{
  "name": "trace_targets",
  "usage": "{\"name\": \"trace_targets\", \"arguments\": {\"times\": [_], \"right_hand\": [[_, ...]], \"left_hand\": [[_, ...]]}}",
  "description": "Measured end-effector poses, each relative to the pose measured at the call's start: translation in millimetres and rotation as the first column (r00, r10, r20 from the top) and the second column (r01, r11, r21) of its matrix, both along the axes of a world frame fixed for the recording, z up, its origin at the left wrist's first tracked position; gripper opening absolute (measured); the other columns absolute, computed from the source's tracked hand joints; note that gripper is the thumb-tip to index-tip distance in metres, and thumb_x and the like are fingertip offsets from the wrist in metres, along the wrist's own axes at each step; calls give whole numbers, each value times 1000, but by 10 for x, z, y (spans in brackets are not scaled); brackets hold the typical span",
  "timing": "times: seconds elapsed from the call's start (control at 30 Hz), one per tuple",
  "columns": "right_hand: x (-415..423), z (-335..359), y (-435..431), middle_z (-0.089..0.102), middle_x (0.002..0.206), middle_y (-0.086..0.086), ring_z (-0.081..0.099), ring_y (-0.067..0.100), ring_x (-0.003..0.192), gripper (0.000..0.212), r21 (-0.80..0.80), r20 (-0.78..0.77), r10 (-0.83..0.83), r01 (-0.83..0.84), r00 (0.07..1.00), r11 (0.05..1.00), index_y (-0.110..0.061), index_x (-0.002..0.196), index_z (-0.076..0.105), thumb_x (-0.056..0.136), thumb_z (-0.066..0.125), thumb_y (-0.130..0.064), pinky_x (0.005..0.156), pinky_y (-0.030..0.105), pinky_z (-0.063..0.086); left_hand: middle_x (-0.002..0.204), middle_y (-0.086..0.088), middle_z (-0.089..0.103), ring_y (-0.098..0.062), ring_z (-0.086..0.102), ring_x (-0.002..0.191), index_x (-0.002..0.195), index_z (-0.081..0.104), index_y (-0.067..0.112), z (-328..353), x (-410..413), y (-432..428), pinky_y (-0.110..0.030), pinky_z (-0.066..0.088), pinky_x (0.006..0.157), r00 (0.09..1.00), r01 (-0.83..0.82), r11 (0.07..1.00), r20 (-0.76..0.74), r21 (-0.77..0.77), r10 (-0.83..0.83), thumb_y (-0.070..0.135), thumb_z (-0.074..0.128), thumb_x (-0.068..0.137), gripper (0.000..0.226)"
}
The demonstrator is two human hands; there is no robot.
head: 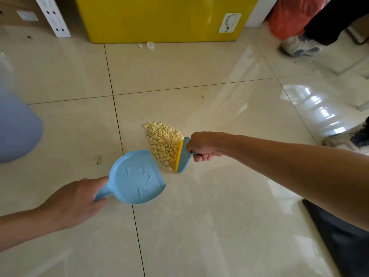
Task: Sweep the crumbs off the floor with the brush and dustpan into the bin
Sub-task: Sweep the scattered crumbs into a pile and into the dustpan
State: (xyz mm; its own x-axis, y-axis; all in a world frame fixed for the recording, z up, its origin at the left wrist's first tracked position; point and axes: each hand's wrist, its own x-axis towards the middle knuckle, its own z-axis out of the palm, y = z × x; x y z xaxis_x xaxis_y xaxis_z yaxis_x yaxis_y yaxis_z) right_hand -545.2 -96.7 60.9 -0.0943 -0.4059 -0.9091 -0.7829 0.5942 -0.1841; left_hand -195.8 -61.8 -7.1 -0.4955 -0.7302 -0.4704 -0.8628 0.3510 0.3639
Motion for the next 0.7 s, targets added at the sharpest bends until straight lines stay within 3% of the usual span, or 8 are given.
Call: {"name": "trace_targets", "arguments": {"times": [0.2, 0.3, 0.43, 0.5, 0.57, 0.7], "right_hand": [[-205, 405, -56, 37, 42, -1, 22, 14, 35, 29, 45, -86, 185, -182, 979, 982, -13, 57, 43, 86, 36, -15, 43, 23, 16], [-323, 782, -193, 53, 47, 3, 33, 16, 38, 26, -73, -182, 300, -317, 936, 945, -8, 65, 54, 85, 39, -13, 48, 25, 28], [-325, 1144, -440, 69, 57, 3, 47, 19, 46, 27, -216, -216, 377, -421, 901, 881, 0, 79, 67, 86, 43, -11, 55, 27, 39], [-255, 1190, -547, 72, 71, 7, 54, 21, 53, 26, -260, -233, 420, -472, 877, 842, 3, 90, 70, 87, 46, -8, 51, 23, 40], [-180, 1128, -623, 69, 82, 7, 60, 21, 65, 19, -318, -286, 433, -511, 855, 799, -2, 95, 67, 89, 50, -9, 54, 24, 43], [-88, 758, -764, 65, 92, 5, 63, 26, 81, 23, -334, -477, 504, -679, 720, 654, -13, 101, 66, 81, 54, -10, 70, 35, 50]], "left_hand": [[70, -2, 60, -18, 59, 63, 89, 51, 27, 318, 130, -40, -27, 40, 54, 995, -46, 999, 93, 11, 45, 31, 56, 89, 6], [76, 0, 62, -14, 54, 62, 95, 52, 25, 702, 166, -41, -26, 42, 58, 980, -65, 997, 189, 38, 57, 31, 51, 88, 10], [93, 8, 59, -18, 64, 92, 116, 51, 29, 1239, 110, -62, -30, 44, 76, 923, 55, 998, 382, 13, -55, 39, 47, 92, 27], [93, 9, 56, -19, 64, 95, 111, 48, 34, 1386, 97, -87, -31, 46, 81, 912, 30, 999, 408, 30, -39, 39, 49, 94, 17], [83, 13, 51, -15, 58, 85, 97, 43, 39, 1370, 116, -154, -32, 50, 83, 926, -7, 997, 377, 74, -22, 39, 51, 93, 9], [76, 13, 55, -12, 54, 73, 80, 44, 37, 925, 59, -384, -32, 45, 69, 962, -41, 980, 271, 197, -14, 47, 58, 87, 19]]}}
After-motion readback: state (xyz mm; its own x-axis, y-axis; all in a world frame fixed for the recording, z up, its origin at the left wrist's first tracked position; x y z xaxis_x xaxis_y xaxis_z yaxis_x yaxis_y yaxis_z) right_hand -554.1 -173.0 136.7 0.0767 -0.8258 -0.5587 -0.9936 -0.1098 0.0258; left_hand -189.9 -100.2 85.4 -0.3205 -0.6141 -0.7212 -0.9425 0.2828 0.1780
